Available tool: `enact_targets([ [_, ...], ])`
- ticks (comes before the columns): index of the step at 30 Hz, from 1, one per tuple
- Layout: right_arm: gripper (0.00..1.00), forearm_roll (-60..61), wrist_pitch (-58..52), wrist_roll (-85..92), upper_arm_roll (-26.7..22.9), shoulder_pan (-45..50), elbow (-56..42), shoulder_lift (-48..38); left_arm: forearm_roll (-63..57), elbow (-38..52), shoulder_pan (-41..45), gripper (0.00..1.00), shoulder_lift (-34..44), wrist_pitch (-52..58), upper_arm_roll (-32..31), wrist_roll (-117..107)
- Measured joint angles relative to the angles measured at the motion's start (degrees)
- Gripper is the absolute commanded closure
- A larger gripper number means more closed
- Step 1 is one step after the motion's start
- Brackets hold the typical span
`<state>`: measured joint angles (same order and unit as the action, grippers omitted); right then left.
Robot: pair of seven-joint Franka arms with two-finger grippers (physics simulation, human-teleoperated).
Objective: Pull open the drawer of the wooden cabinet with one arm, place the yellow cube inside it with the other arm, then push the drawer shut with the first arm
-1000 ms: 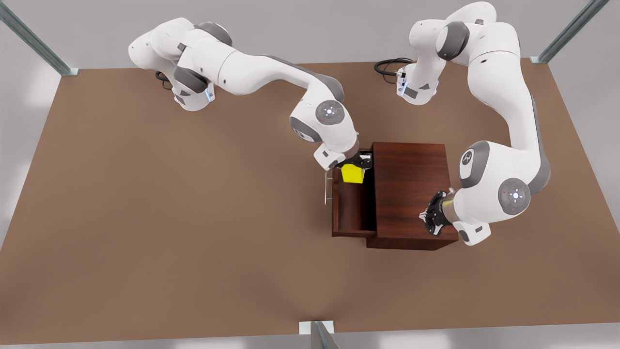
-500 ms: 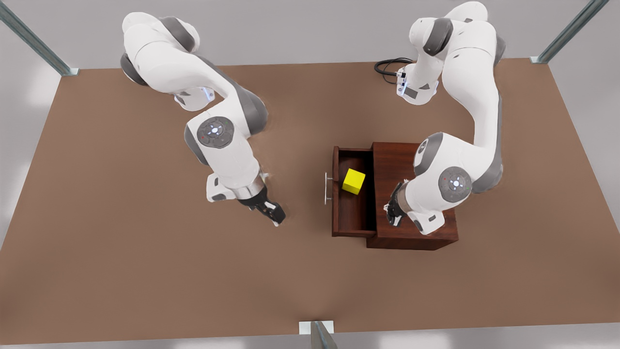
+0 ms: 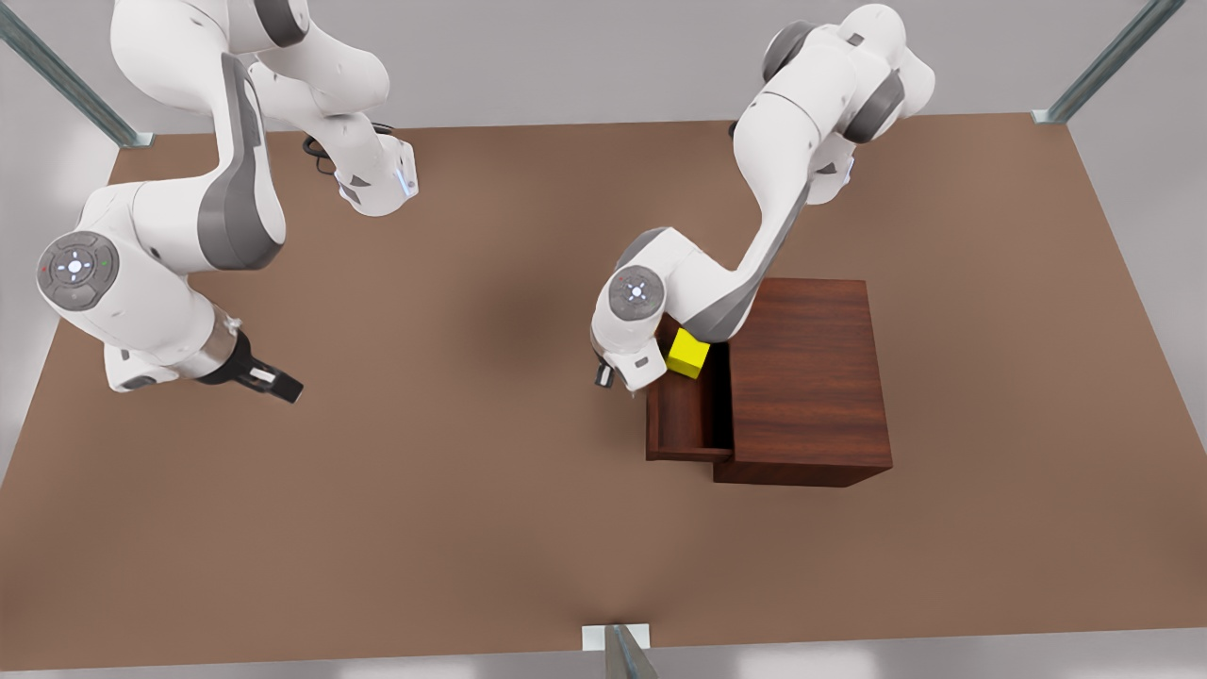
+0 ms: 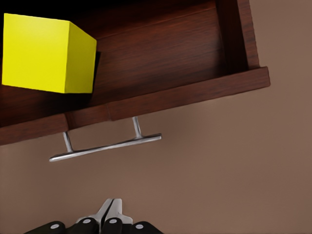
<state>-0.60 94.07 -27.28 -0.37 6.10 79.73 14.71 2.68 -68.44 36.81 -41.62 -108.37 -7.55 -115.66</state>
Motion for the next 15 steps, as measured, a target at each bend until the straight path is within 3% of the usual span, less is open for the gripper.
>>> enact_targets([
  [15,0.00,0.06,0.90,18.84,0.34,0.67,-3.28,3.65,-5.68,-7.02,0.47,0.79,0.55,-3.75,-0.09,-6.72],
])
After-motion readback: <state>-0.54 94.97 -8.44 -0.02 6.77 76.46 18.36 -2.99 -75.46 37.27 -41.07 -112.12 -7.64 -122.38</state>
